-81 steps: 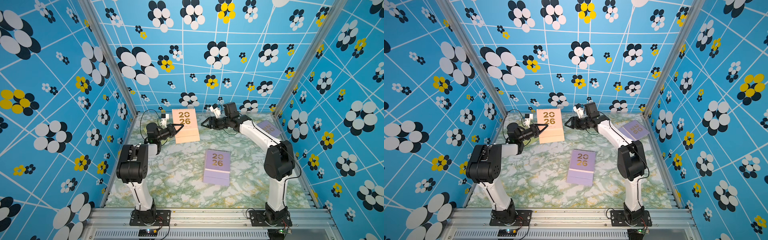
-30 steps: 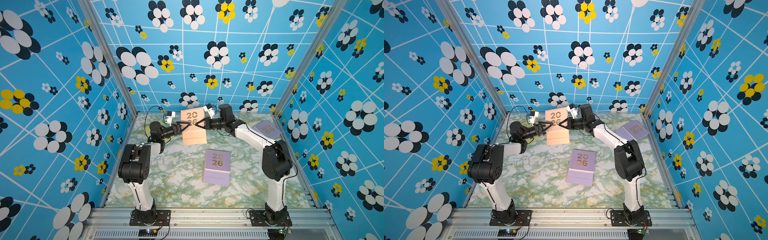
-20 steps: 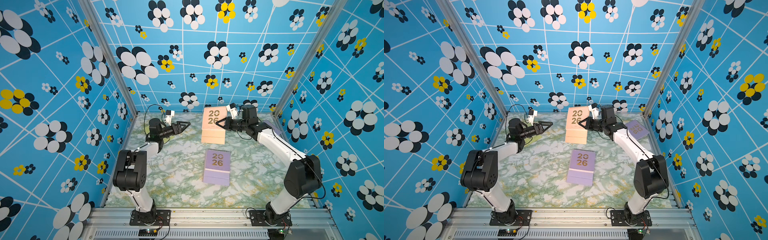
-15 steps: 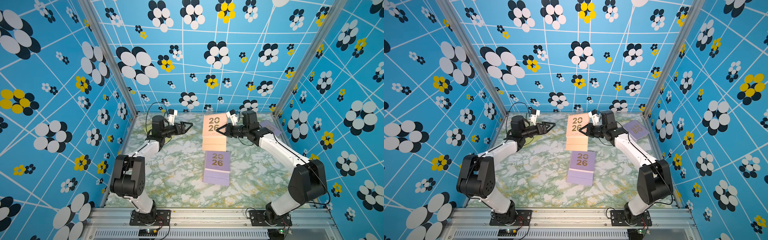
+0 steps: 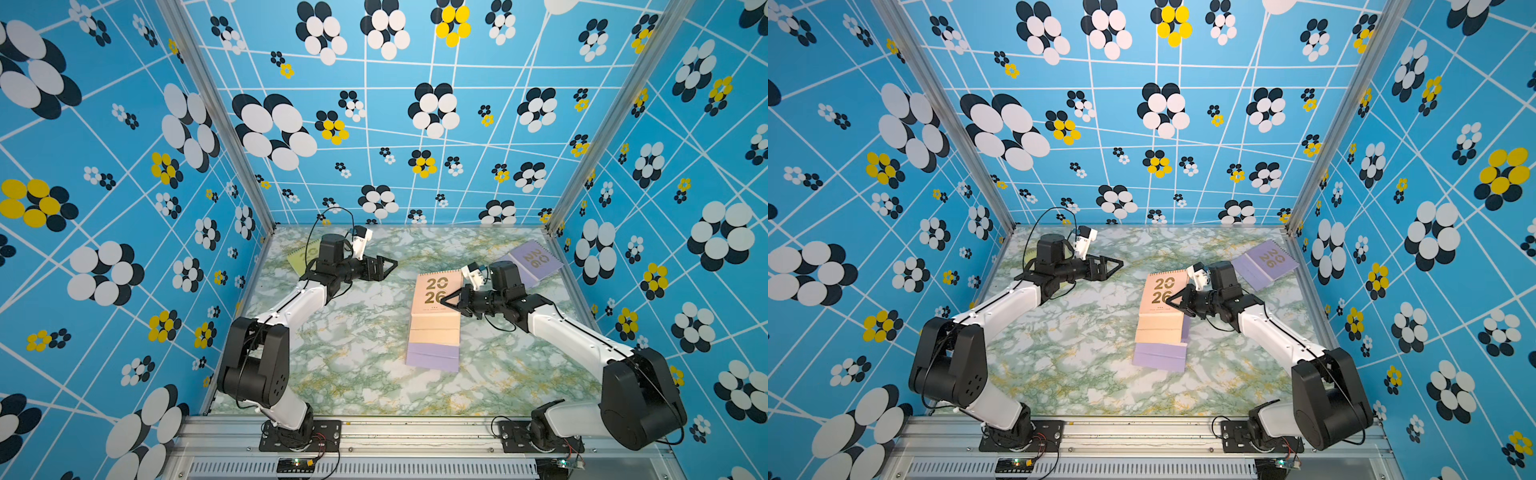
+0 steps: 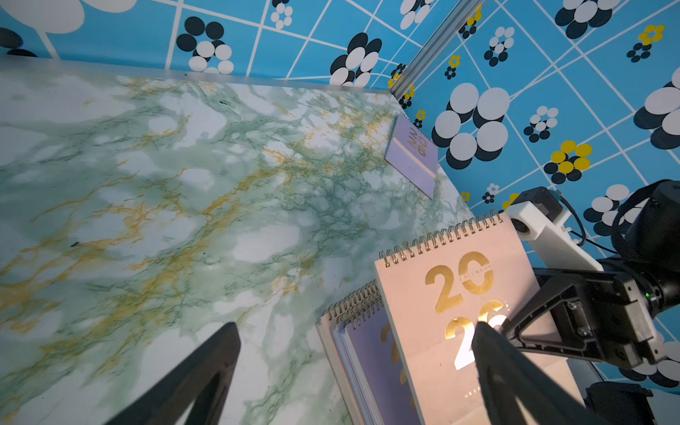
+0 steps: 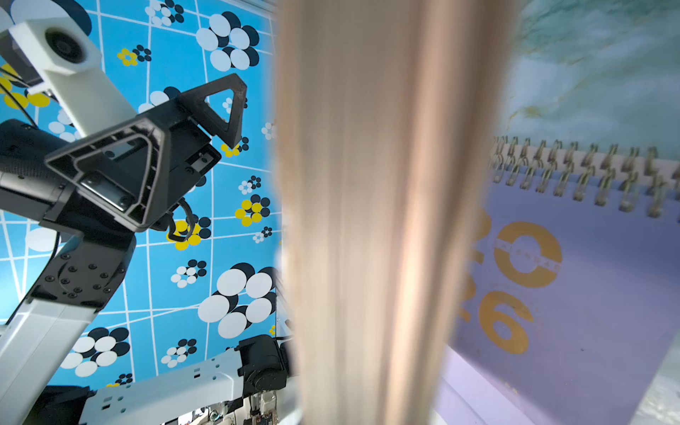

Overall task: Stack the calendars
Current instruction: Place the calendar at the calendar.

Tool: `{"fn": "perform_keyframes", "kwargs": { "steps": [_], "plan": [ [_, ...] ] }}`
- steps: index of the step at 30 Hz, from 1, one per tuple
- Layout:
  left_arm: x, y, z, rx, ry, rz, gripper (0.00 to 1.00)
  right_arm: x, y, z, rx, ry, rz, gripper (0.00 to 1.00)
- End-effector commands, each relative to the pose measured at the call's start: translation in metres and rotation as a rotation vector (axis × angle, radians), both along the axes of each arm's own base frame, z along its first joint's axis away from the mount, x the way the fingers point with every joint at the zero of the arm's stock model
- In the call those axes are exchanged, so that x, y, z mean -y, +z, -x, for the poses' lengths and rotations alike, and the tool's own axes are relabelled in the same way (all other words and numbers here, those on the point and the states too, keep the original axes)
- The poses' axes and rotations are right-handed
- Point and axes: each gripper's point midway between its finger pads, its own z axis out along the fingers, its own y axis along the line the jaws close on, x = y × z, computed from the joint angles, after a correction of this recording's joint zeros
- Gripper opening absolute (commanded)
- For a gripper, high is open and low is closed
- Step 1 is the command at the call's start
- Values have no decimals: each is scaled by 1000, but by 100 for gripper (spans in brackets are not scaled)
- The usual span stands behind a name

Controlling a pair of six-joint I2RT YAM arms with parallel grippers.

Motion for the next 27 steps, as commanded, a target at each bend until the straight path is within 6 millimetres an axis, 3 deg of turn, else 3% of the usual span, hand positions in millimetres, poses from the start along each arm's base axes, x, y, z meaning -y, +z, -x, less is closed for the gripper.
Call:
{"fn": "perform_keyframes", "kwargs": {
  "steps": [1,27],
  "plan": [
    [7,16,4,55,-27,-11,99,-10,10,9,41,29,-56,0],
    [54,12,35,33,-163,30,100,1,-53,30,-36,-13,8,0]
  ]
}}
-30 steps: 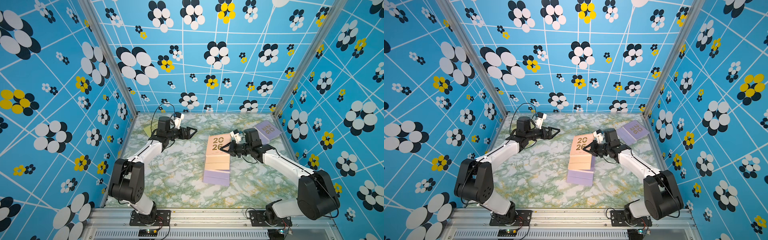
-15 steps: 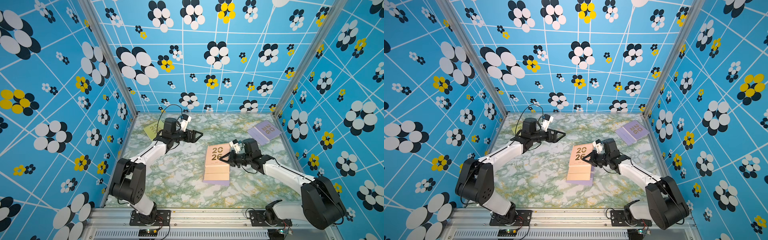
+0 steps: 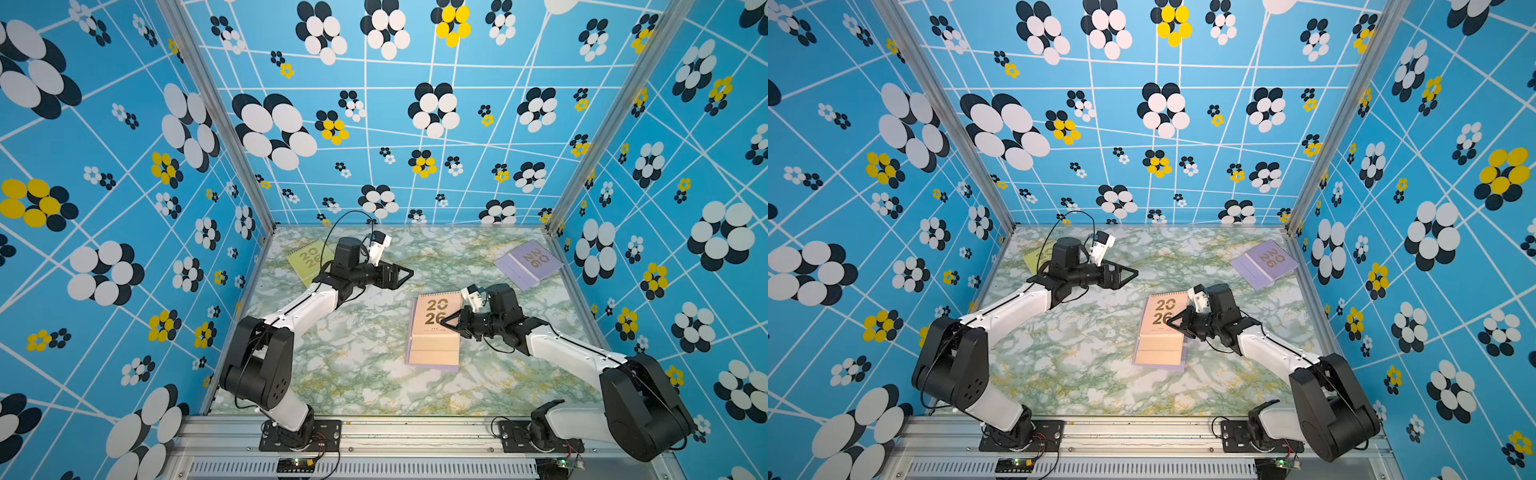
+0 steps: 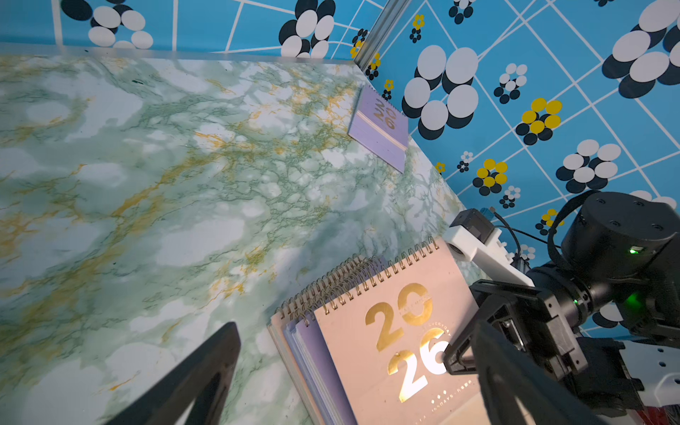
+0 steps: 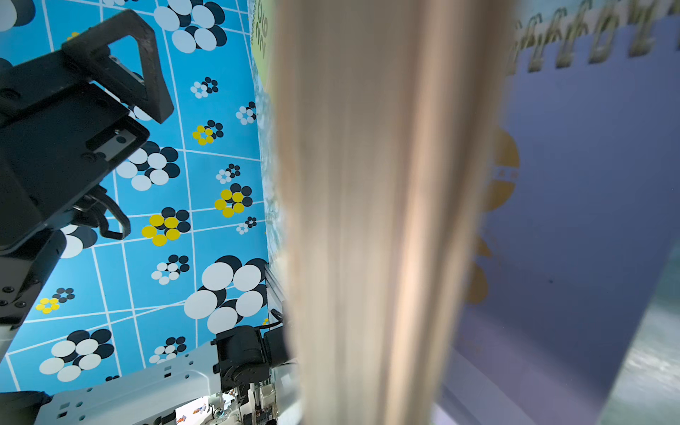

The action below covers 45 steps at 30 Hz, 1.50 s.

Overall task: Stack the calendars
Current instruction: Place the calendar at the calendar.

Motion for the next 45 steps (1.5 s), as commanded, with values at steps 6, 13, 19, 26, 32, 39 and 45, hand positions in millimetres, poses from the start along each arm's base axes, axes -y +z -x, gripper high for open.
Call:
{"fn": "perform_keyframes", "kwargs": {
  "steps": [6,13,19,26,32,39,45],
  "plan": [
    [26,5,22,-13,-113,70,100,-3,-9,0,18,25,17,0],
    [40,-3,34,-35,-155,70,100,-3,-15,1,2,33,26,0],
    [49,-6,40,-54,-187,90,100,-2,-22,4,-20,38,43,0],
    [62,-17,52,-90,-235,103,100,5,-29,8,-38,29,94,3],
    [72,-33,58,-132,-256,107,99,12,-33,9,-51,24,147,19],
    [80,-43,63,-157,-269,108,100,14,-33,11,-60,35,177,32],
    [82,-49,65,-168,-267,108,99,18,-34,10,-60,32,208,40]
  ]
}}
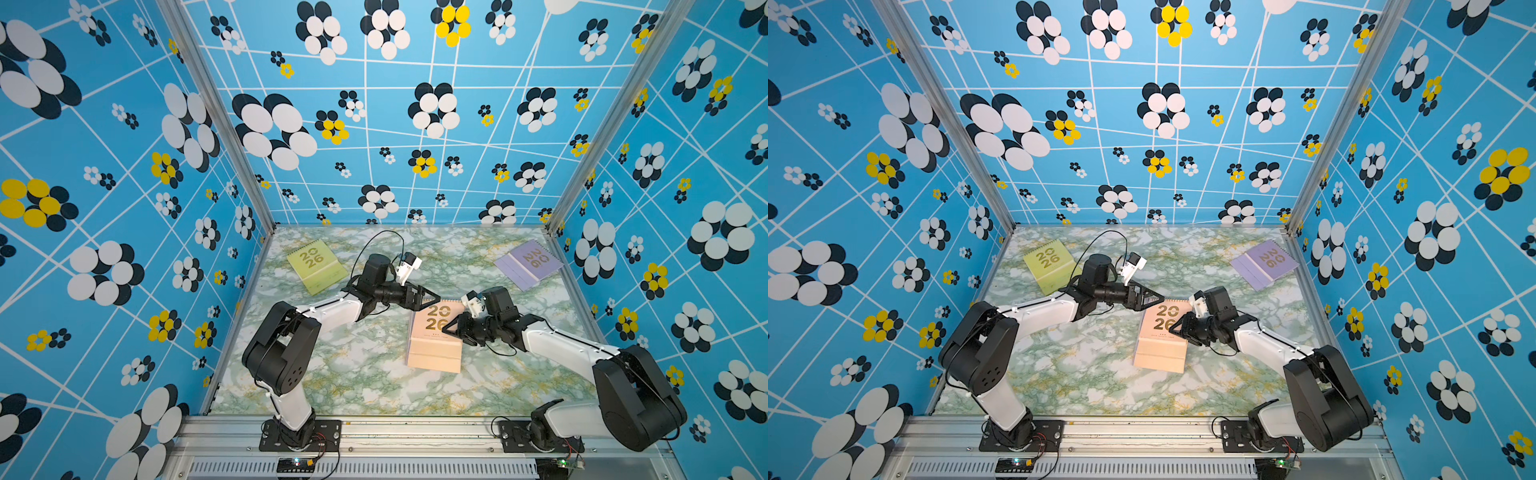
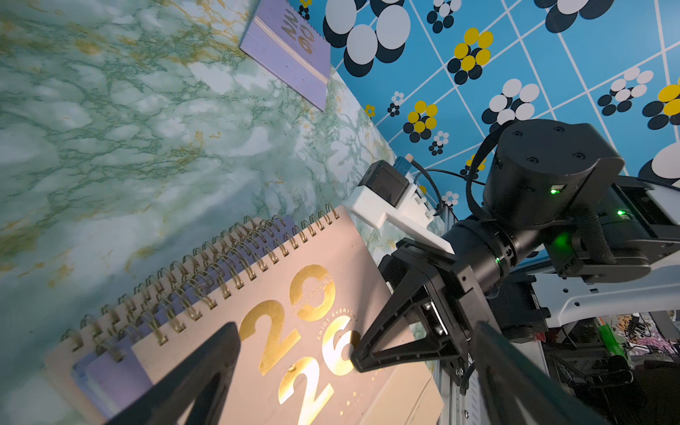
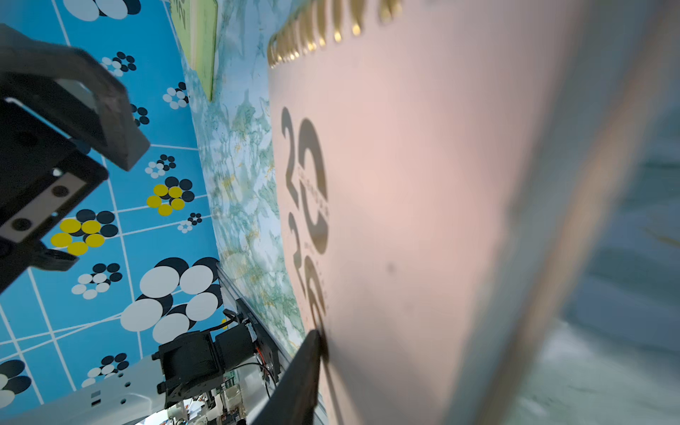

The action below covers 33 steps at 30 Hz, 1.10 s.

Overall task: Stack the calendars
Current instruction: Place the calendar at the calendar.

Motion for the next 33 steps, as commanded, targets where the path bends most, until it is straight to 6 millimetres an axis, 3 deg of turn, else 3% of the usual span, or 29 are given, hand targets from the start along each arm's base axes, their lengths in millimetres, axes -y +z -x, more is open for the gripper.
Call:
{"fn": "perform_keyframes", "kwargs": {
  "steps": [1,25,33],
  "plan": [
    [3,-9,6,-17,-17,6,99,3,2,-2,11,10,50,41],
    [4,-13,0,-20,4,8,100,28,-8,-2,-88,-44,244,50],
    [-3,-9,-12,10,58,-20,100,39,-9,0,-111,-80,309,53]
  ]
}}
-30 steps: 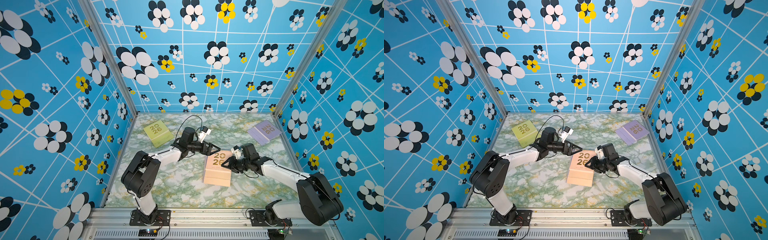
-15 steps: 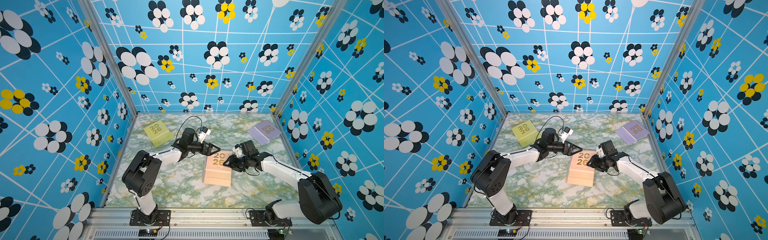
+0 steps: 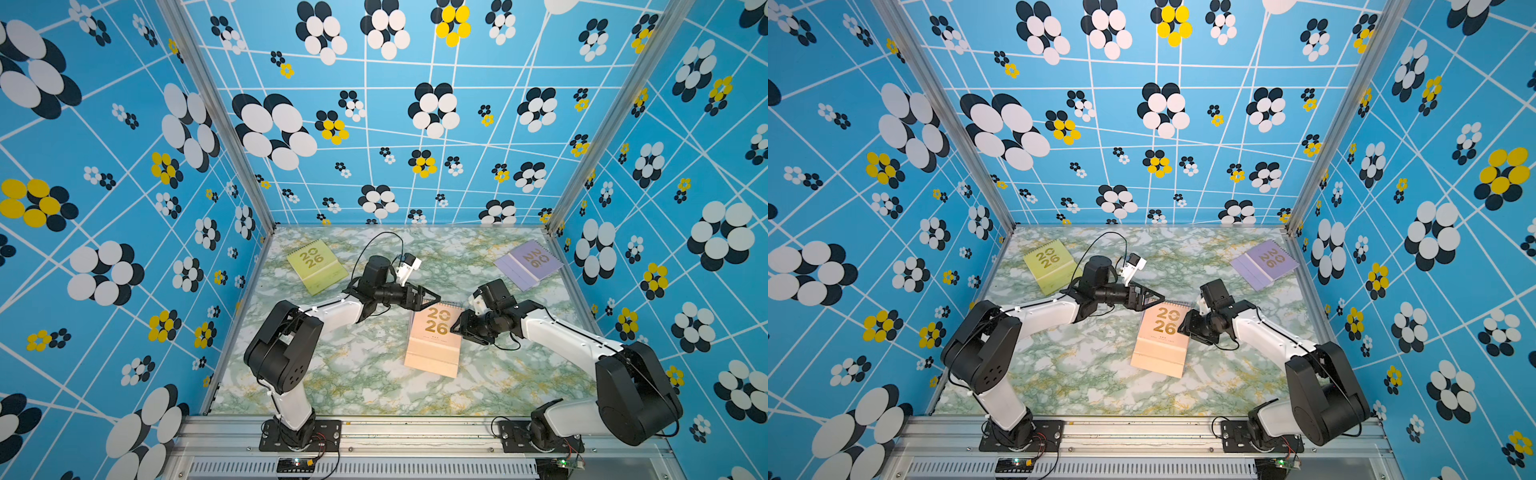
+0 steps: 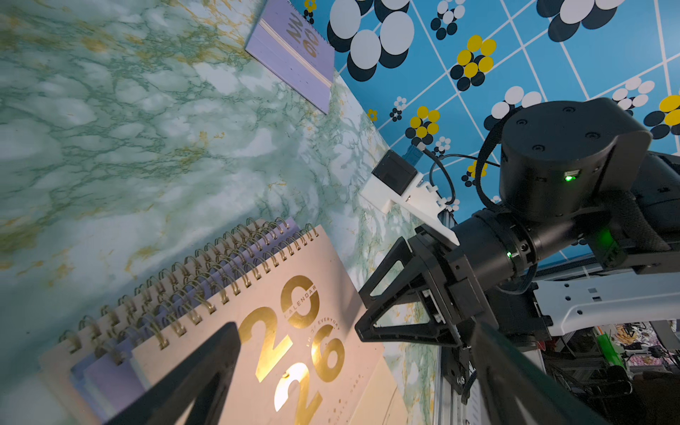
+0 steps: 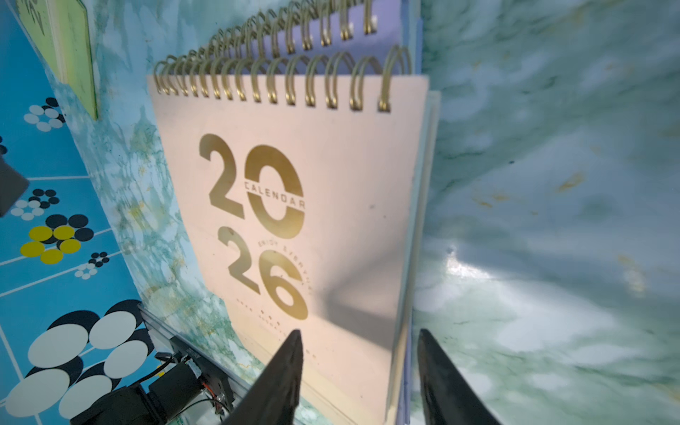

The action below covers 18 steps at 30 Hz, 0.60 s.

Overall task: Stack the calendars
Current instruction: Place the calendar at the calendar.

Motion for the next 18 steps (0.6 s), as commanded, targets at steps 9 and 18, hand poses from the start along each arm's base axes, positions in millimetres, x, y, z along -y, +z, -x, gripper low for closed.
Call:
{"fn": "perform_keyframes", "kwargs": {
  "steps": [9,18],
  "plan": [
    [-36,-2,-36,26,158,-59,100,7,4,-11,-10,-54,94,58],
    [-51,-6,-43,17,195,-67,100,4,-2,-26,-21,-78,113,60]
  ]
}}
